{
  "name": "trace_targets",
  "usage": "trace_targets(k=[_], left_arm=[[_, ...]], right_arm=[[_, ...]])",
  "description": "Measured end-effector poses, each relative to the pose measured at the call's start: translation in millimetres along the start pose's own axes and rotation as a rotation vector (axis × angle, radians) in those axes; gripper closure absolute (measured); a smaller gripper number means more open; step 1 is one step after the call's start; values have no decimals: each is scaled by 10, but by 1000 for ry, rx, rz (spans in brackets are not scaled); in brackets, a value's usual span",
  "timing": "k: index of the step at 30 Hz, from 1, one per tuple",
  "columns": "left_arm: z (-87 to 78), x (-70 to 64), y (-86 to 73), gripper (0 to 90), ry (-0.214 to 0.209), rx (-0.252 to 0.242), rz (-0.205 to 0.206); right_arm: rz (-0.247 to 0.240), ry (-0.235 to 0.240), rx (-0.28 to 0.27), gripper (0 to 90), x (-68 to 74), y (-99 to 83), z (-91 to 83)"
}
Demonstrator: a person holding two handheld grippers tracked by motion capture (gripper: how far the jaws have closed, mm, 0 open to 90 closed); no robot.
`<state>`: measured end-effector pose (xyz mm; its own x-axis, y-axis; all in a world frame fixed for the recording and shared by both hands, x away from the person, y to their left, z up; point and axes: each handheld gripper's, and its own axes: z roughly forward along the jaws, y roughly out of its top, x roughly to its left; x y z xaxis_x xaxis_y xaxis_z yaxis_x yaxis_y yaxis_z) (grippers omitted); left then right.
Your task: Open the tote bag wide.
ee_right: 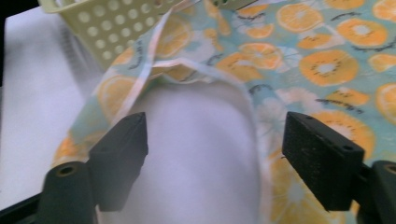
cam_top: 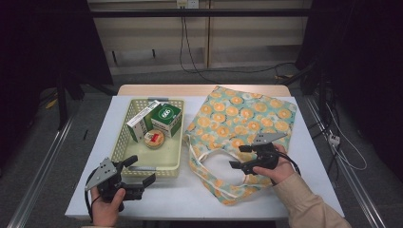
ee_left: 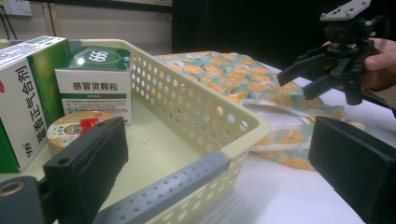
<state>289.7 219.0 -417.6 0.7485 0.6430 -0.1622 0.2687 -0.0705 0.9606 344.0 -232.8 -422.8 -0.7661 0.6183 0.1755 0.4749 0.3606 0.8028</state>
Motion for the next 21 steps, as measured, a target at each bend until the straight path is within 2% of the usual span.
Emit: trace_targets(k=[6, 11, 16, 18, 21], left_arm=[[11, -2, -7, 47, -1, 5, -1], [11, -4, -12, 47, -2, 8, -2], [11, 4, -21, 47, -4, 10, -6], [13, 6, -24, 47, -7, 9, -8], [18, 3, -22, 47, -8, 7, -9]], right_arm=[[-33, 61, 23, 138, 173, -36, 16], [-39, 74, 54, 133, 298, -42, 82], [-65, 91, 55, 125, 406, -13, 69], [-77, 102, 62, 165, 448, -5, 64], [-89, 111, 82, 172, 497, -14, 91]])
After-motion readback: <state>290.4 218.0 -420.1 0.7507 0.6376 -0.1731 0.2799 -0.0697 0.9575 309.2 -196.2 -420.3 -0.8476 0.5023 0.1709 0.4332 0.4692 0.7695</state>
